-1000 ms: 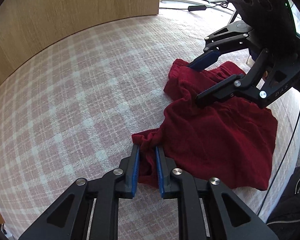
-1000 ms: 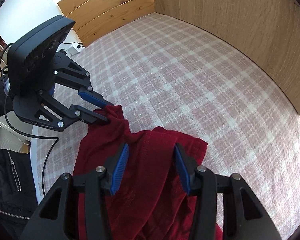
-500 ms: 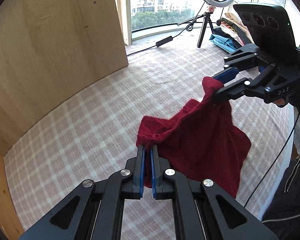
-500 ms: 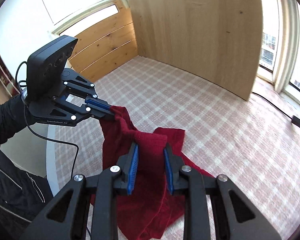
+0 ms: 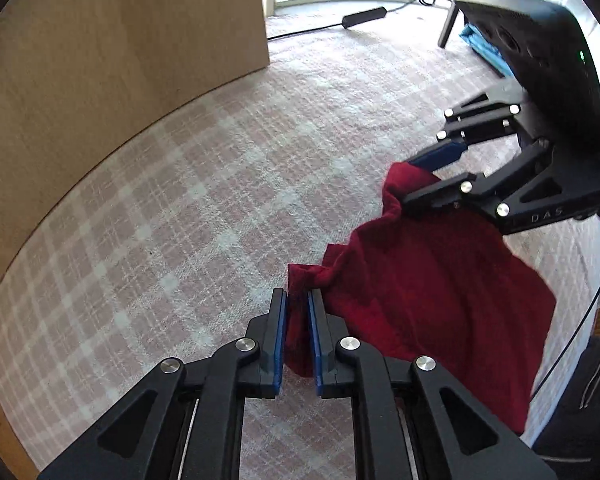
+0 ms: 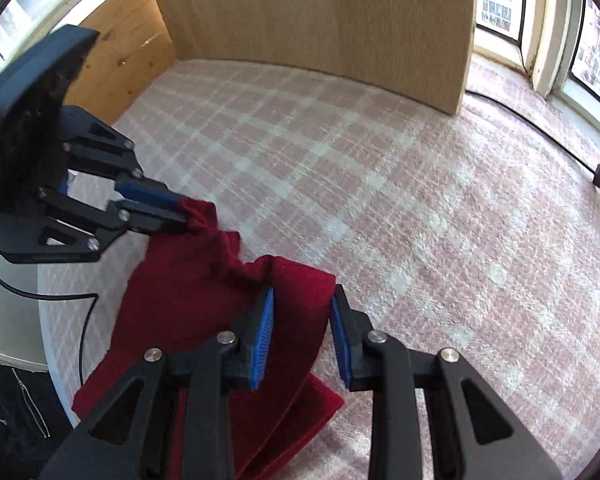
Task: Fold clothes
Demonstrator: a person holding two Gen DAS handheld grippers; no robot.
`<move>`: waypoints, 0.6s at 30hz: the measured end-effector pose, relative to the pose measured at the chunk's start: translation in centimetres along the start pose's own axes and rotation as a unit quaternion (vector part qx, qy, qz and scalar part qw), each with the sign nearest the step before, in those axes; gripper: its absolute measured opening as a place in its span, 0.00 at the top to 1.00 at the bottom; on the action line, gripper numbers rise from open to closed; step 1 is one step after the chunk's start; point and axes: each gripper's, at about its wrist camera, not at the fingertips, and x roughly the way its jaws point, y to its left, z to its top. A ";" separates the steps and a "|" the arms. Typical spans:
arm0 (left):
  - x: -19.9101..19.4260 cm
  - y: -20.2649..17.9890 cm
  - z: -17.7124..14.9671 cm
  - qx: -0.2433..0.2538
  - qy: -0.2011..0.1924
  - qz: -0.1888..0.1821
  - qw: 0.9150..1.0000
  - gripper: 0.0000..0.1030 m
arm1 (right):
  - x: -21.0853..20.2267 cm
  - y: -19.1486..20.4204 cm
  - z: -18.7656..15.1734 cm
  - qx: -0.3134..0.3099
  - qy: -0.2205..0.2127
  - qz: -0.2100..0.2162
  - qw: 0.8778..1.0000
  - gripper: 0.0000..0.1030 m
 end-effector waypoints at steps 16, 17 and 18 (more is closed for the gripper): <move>-4.5 -6.7 -4.8 0.059 -0.014 -0.045 0.997 0.75 | -7.9 4.0 -12.8 0.095 -0.013 0.039 0.995 0.62; -4.0 -7.4 -4.8 0.066 -0.006 -0.044 0.997 0.75 | -7.4 4.9 -13.5 0.090 -0.007 0.036 0.995 0.62; -3.4 -7.9 -4.8 0.072 0.000 -0.042 0.997 0.75 | -6.9 5.3 -14.1 0.089 0.000 0.034 0.995 0.62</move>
